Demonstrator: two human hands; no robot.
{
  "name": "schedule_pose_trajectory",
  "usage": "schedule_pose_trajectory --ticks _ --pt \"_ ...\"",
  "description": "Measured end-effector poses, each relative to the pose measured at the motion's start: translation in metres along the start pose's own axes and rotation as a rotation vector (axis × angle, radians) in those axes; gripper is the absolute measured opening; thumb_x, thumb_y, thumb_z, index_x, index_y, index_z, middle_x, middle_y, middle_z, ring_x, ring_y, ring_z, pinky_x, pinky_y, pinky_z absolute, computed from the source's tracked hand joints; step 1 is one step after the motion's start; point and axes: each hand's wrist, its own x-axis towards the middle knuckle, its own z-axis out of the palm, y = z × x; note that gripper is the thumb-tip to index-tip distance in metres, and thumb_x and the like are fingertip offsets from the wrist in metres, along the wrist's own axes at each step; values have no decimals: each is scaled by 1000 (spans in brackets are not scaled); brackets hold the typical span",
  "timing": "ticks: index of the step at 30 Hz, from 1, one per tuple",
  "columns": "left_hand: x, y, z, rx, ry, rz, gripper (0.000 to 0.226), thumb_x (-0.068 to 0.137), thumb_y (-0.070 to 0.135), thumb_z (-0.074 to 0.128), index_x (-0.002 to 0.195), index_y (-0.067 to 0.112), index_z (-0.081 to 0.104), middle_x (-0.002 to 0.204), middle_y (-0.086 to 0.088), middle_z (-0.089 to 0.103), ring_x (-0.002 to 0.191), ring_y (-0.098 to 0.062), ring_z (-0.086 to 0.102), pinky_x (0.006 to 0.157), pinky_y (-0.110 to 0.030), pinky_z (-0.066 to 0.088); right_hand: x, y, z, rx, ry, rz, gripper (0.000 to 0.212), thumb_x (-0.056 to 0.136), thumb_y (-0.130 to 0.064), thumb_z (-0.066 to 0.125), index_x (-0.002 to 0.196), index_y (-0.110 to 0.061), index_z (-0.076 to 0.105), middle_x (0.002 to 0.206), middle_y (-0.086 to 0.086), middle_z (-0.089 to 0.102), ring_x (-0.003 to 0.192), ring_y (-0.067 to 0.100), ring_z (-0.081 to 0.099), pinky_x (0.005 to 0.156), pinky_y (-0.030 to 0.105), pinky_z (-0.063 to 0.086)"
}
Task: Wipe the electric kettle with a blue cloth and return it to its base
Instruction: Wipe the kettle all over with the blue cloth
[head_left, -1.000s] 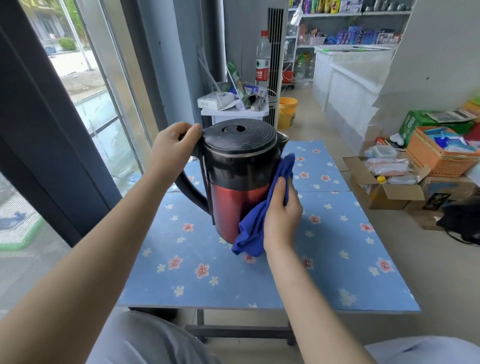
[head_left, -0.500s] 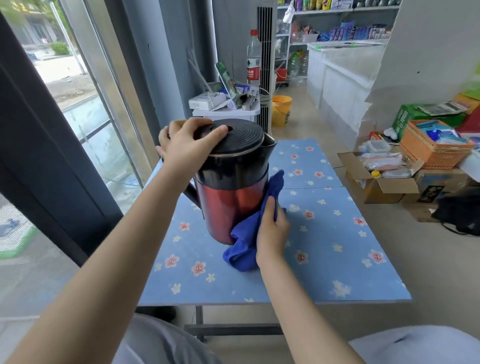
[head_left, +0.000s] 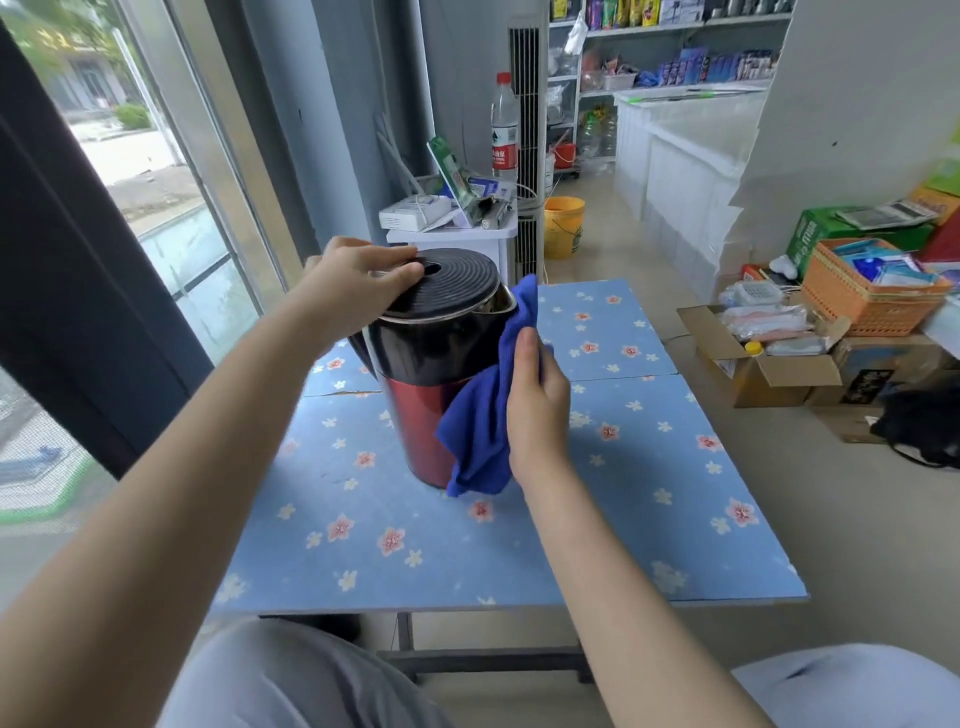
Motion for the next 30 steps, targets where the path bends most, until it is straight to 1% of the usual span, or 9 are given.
schedule_pose_trajectory --ticks 2,5,10,13,15,19,23,26,30 --pt "-9 13 16 -13 53 -1 70 71 79 52 127 39 63 143 -7 46 139 -29 39 116 -46 33 -3 4 -2 -30 -33 -40 37 99 -40 46 128 -24 60 112 -28 62 103 -11 55 92 9 41" --pt "-19 17 23 18 54 16 55 79 73 57 126 44 58 147 0 38 144 -28 25 120 -46 23 -18 34 -16 -102 -49 0 39 100 -35 46 138 -26 52 139 -8 56 129 7 48 108 25 36" --pt "-15 8 -13 51 -158 41 54 82 73 55 131 52 55 157 13 33 147 -23 24 120 -37 17 -22 43 -13 -111 -69 98 43 97 -44 44 134 -25 56 137 -5 58 129 12 50 112 39 36" --pt "-17 9 -16 -26 -235 111 42 98 40 56 140 36 54 148 13 41 131 -8 40 103 -19 27 -11 12 4 -44 -84 -14 42 100 -38 43 137 -20 53 140 -13 49 128 -7 41 108 19 31" --pt "-19 4 -12 -106 -229 110 33 99 31 58 131 33 60 137 11 52 119 -8 50 101 -20 38 -6 0 12 -37 -109 -73 41 101 -36 41 139 -21 49 136 -16 45 122 -15 33 103 12 26" --pt "-23 -8 -15 -201 -267 146 21 99 25 59 114 38 66 148 14 43 134 -2 41 112 -20 31 -17 36 4 -110 -84 -42 40 101 -30 44 140 -22 48 143 -6 51 133 9 42 102 14 29" --pt "-18 -7 -25 -178 -310 115 22 97 29 60 114 42 67 155 12 33 141 -6 33 120 -31 25 -17 43 0 -97 -74 69 39 100 -31 45 137 -19 52 139 -2 55 133 15 45 101 18 32" --pt "-14 -4 -26 -62 -294 102 21 96 38 61 110 52 67 144 10 36 137 -11 34 120 -37 24 0 2 14 -54 -60 -78 38 100 -28 48 135 -16 55 139 0 56 131 12 47 97 11 33" --pt "-13 -3 -33 -104 -367 118 27 97 30 59 117 48 64 149 11 38 137 -6 37 120 -34 25 -1 -17 25 -121 -75 -333 35 97 -19 53 131 -15 58 130 -10 57 116 -10 45 91 1 32"
